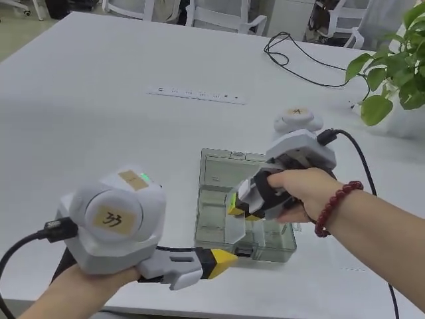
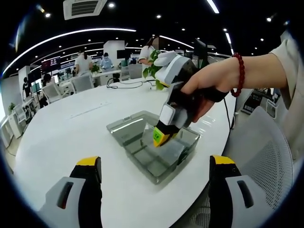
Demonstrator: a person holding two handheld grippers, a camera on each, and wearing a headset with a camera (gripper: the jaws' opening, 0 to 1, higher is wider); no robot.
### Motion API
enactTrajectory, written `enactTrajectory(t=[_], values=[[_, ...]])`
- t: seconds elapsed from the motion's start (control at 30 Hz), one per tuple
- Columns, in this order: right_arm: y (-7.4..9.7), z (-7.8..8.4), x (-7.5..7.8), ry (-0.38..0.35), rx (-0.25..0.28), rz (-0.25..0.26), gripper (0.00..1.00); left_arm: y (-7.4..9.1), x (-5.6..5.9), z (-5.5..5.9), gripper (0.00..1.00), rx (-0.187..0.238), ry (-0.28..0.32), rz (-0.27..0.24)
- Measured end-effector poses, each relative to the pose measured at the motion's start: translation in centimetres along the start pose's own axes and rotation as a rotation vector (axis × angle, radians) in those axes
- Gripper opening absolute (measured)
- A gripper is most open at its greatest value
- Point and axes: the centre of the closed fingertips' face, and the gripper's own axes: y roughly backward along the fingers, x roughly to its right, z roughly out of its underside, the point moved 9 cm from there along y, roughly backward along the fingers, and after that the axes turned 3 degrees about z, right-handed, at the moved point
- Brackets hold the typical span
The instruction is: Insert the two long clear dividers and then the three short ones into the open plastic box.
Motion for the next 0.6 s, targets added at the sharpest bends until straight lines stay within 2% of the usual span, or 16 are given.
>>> enactTrajectory(t=[0.2, 0.4, 0.6], values=[[0.0, -0.4, -0.2, 0.049, -0.031, 0.026, 0.07, -0.1, 0.0, -0.1, 0.96, 0.006, 0.001, 0.002], [-0.4, -1.1, -0.7, 0.154, -0.071, 0.084, 0.07, -0.1, 0.0, -0.1, 0.96, 0.004, 0.001, 0.001], [-0.8, -1.4, -1.5, 0.264, -0.083, 0.147, 0.07, 0.0, -0.1, -0.2, 0.96, 0.012, 0.002, -0.002]])
